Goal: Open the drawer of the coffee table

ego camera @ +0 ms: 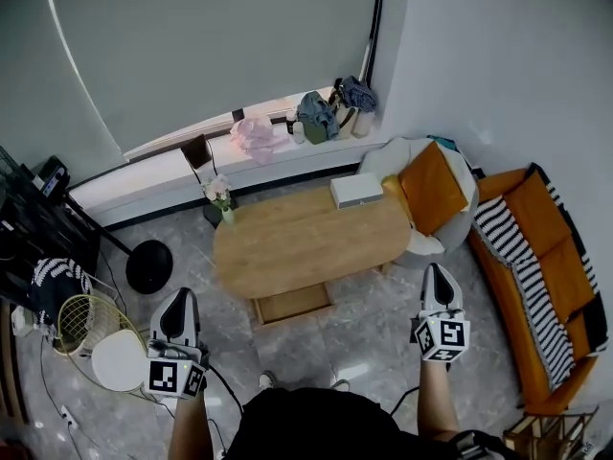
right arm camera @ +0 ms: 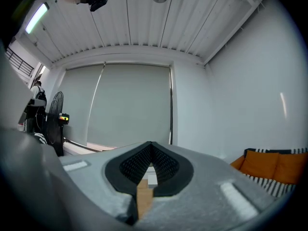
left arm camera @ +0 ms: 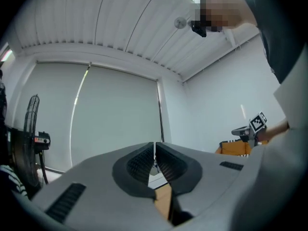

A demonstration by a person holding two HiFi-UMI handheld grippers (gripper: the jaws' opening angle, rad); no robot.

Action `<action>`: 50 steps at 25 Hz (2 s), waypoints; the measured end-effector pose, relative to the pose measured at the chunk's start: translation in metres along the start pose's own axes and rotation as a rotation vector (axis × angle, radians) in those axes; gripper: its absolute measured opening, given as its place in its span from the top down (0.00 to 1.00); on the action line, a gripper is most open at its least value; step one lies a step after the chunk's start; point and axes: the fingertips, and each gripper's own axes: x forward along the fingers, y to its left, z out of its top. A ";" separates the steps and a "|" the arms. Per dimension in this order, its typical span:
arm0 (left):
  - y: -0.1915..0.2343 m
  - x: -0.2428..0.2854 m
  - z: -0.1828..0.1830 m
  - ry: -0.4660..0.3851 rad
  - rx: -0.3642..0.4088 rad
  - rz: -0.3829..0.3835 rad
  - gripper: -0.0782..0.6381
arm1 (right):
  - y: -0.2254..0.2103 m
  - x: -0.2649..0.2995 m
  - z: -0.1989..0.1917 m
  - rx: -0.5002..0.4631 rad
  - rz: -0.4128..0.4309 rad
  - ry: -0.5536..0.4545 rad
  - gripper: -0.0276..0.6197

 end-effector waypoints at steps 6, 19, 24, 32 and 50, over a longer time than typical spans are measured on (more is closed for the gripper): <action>-0.003 0.004 -0.001 -0.026 -0.004 -0.009 0.87 | 0.011 0.006 0.009 -0.031 0.005 -0.027 0.95; -0.009 -0.002 -0.007 -0.050 0.006 -0.020 0.87 | 0.014 0.002 0.008 -0.005 0.010 -0.044 0.95; -0.001 -0.008 -0.007 -0.052 0.005 -0.009 0.87 | 0.023 0.003 0.011 -0.009 0.020 -0.047 0.95; 0.000 -0.006 -0.009 -0.048 -0.006 -0.025 0.87 | 0.031 0.001 0.012 -0.010 0.026 -0.042 0.95; 0.003 -0.006 -0.009 -0.057 -0.007 -0.064 0.87 | 0.048 -0.015 0.009 -0.043 0.024 -0.017 0.95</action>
